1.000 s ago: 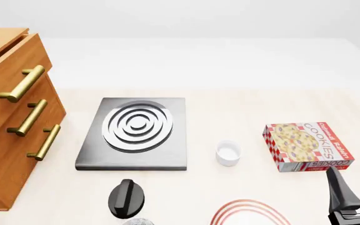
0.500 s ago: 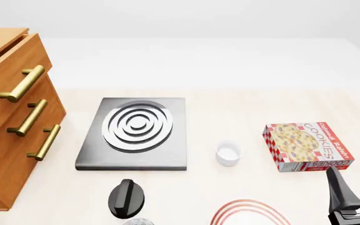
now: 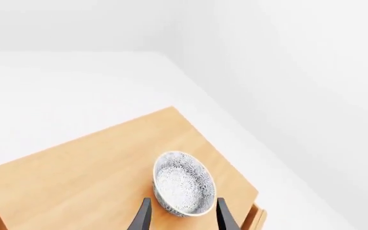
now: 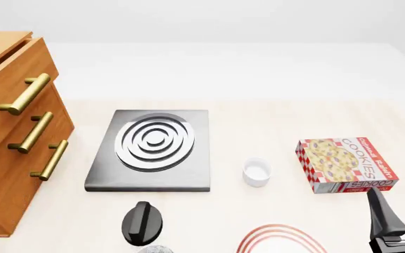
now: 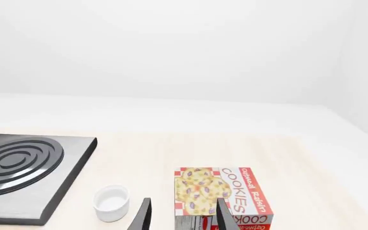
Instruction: Pick the akita bowl on the wooden cabinet and place it on the plate.
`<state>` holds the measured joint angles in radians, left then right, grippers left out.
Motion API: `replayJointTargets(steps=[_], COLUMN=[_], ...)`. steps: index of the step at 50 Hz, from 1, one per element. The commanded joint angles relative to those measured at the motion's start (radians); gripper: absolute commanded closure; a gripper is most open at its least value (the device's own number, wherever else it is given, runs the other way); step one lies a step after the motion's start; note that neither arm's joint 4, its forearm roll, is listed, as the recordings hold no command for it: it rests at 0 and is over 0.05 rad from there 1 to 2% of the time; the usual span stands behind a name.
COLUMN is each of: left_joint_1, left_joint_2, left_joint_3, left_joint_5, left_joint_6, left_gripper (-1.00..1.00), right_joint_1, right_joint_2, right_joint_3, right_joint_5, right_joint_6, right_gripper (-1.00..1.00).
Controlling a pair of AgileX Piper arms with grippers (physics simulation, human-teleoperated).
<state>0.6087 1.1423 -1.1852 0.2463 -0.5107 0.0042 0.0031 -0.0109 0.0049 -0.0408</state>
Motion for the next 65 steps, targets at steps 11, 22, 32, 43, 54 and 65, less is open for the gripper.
replayJointTargets(steps=[11,22,32,43,54,65], left_joint_1=[0.022,0.044,0.041,0.029,0.022,0.016], left_joint_2=[0.071,0.108,0.136,0.157,0.177,0.204], left_joint_3=[-0.023,-0.041,-0.047,-0.035,-0.040,-0.042], left_joint_5=[-0.010,-0.022,-0.035,-0.054,-0.061,-0.073], left_joint_6=[-0.024,-0.020,-0.010,-0.010,-0.005,-0.004], left_gripper=[-1.00,-1.00,-1.00,-1.00,-1.00,-1.00], right_joint_1=[0.000,0.000,0.000,0.000,0.000,0.000], right_joint_2=[0.000,0.000,0.000,0.000,0.000,0.000], right_joint_3=[0.000,0.000,0.000,0.000,0.000,0.000], right_joint_5=[0.000,0.000,0.000,0.000,0.000,0.000], right_joint_6=[0.000,0.000,0.000,0.000,0.000,0.000], right_gripper=[-1.00,-1.00,-1.00,-1.00,-1.00,-1.00])
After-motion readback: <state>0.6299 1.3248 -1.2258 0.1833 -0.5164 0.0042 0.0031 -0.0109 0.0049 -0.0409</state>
